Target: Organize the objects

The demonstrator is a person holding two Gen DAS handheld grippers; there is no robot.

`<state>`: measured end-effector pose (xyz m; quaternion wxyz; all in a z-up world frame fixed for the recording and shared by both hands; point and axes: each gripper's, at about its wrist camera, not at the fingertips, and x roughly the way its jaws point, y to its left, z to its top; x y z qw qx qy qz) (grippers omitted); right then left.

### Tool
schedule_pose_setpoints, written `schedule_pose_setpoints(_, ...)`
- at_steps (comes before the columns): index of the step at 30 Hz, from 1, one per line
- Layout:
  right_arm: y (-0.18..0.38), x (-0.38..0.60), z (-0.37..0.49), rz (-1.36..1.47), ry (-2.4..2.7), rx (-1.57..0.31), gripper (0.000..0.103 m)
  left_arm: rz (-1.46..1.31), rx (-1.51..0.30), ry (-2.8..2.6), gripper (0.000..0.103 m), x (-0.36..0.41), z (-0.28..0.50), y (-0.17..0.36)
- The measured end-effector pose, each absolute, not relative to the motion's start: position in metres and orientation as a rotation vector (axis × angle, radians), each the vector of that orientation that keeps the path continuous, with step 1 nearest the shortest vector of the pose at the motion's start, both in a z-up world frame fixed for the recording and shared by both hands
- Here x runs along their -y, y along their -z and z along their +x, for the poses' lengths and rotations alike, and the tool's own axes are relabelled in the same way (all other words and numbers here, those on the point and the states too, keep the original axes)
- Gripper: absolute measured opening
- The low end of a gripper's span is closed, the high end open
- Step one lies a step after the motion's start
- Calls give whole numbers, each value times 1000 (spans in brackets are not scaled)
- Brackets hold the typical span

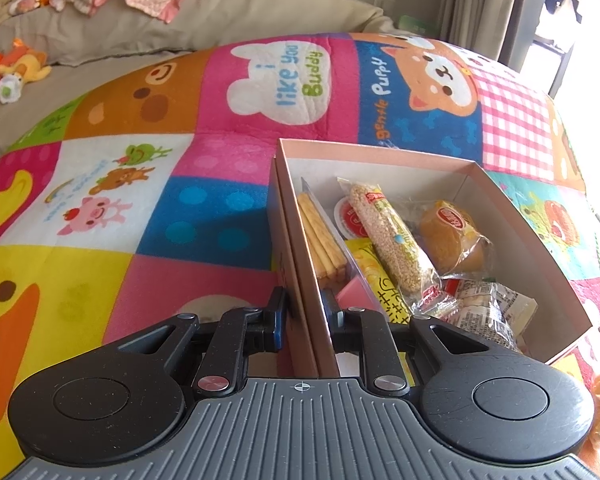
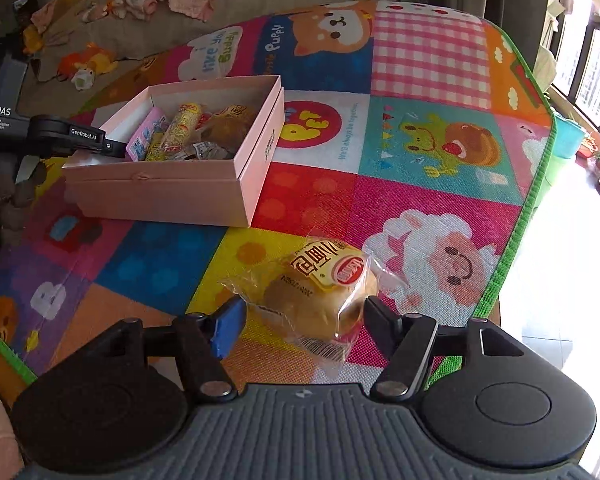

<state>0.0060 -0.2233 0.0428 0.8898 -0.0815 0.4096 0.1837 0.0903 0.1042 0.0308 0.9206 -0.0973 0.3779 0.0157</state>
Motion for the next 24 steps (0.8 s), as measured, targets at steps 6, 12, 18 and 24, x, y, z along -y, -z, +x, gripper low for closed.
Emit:
schedule_pose_setpoints(6,-52,228,1,-164,-326,-809,86,-204,-778,-31,21,-104,90,-31)
schedule_pose_setpoints(12,-33,240,13,-140,-250,-852,87,-205,-777,-22,21,-106,90,-31)
schedule_pose_setpoints(18,-22,252,4,-305,-87,-775,94,-209,-776,-28,21,-105,90,-31)
schedule_pose_setpoints(24,-33,262,10,-102,-205,-798,94,-207,-773,-27,21,-105,89,-31)
